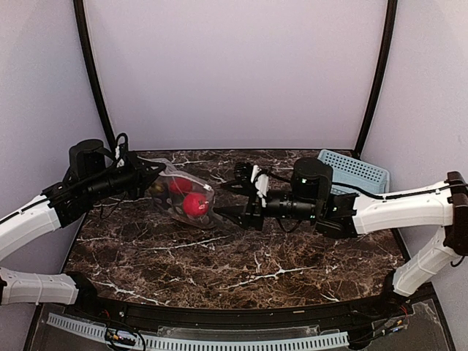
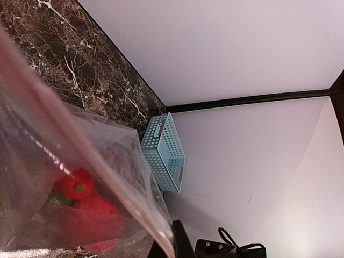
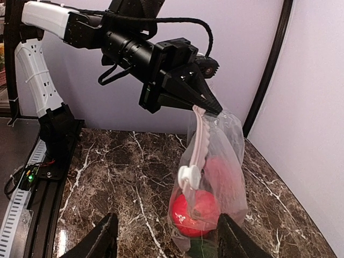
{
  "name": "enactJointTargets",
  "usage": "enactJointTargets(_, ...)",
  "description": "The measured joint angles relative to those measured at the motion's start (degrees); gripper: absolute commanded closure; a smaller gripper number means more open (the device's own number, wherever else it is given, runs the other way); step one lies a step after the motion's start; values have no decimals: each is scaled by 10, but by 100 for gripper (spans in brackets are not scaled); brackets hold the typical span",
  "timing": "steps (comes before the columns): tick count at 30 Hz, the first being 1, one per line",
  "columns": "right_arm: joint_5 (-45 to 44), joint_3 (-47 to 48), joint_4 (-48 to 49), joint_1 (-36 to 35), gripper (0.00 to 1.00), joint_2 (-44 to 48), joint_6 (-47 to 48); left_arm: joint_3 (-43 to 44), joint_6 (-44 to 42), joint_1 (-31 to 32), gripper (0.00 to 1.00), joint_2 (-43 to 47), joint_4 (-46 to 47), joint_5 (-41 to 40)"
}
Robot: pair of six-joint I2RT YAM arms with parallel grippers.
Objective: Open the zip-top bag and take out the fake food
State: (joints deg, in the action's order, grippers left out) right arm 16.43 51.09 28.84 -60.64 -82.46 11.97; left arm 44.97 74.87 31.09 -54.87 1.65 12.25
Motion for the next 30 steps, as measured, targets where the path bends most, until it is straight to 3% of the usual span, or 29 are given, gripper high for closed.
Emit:
enactJointTargets(15,-80,57,46,-25,65,-86,26,0,9,3,99,-2,20,0)
enactJointTargets(22,-116,73,59,-25,97,-108,37,0,10,3,99,-2,25,0)
enactJointTargets(26,-125,73,64,-26,100,-109,40,0,9,3,99,-2,25,-1)
enactJointTargets(28,-126,73,63,-26,100,-109,41,0,7,3,92,-2,26,-1)
enactJointTargets(29,-126,73,63,-26,100,-109,40,0,4,3,80,-2,26,-1)
enactJointTargets(30,-127,73,62,-26,100,-108,40,0,0,3,75,-2,28,-1)
